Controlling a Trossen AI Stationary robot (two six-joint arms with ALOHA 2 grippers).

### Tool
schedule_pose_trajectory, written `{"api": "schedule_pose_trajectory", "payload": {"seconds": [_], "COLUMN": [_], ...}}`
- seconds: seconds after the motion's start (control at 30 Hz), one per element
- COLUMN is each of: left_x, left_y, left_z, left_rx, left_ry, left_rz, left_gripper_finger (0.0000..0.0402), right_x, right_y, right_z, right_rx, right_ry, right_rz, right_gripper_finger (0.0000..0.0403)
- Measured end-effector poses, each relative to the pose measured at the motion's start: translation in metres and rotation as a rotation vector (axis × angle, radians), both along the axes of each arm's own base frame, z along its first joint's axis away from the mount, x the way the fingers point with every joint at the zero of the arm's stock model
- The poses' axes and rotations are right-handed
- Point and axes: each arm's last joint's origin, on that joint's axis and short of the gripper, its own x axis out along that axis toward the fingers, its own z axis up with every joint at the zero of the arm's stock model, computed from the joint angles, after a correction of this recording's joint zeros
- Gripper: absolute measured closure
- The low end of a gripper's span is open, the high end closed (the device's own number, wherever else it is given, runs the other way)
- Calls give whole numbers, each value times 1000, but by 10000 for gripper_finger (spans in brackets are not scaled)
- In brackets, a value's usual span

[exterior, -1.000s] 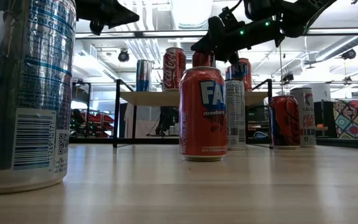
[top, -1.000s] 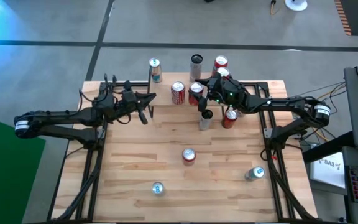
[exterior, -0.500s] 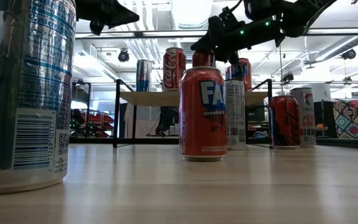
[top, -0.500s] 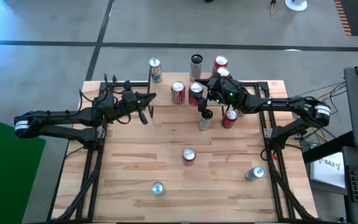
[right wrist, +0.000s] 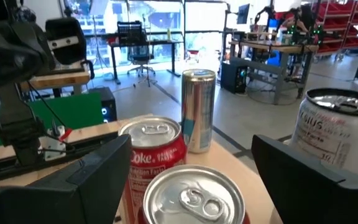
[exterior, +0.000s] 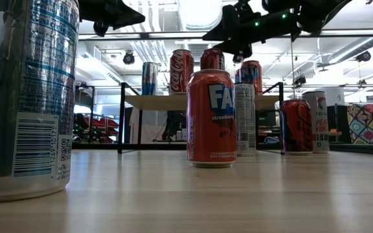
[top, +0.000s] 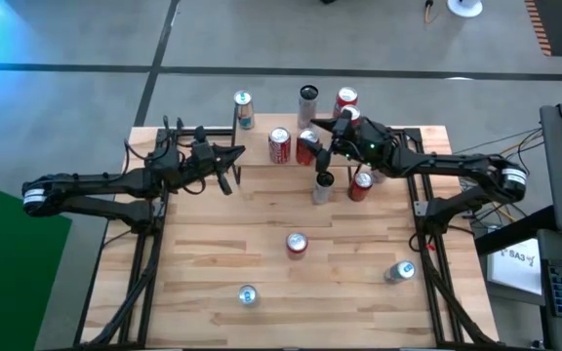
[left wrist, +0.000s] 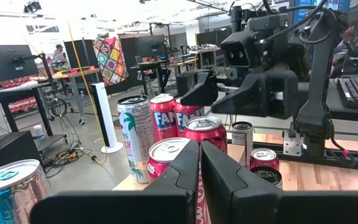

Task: Place canned beverage on shelf
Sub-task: Adjust the red soda can on the shelf

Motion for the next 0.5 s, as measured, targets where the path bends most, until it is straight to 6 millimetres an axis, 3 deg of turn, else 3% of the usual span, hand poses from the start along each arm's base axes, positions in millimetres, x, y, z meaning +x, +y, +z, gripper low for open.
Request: {"api": "schedule_pose_trajectory", "payload": {"seconds": [0.23, 0.5], "left_x": [0, 4], "left_y": [0, 1], "left_z": [2, 4], "left_rx": [3, 27], "left_ry": [-13, -1], "left_rz": [0, 4], "left_gripper_finger": [402, 402], "right_x": [-6, 5], "right_y": [3, 1], "right_z": [20, 66], "right_rx": [8, 26], "right_ry": [-11, 211], "right_rz": [1, 26], "right_gripper_finger": [86, 140]}}
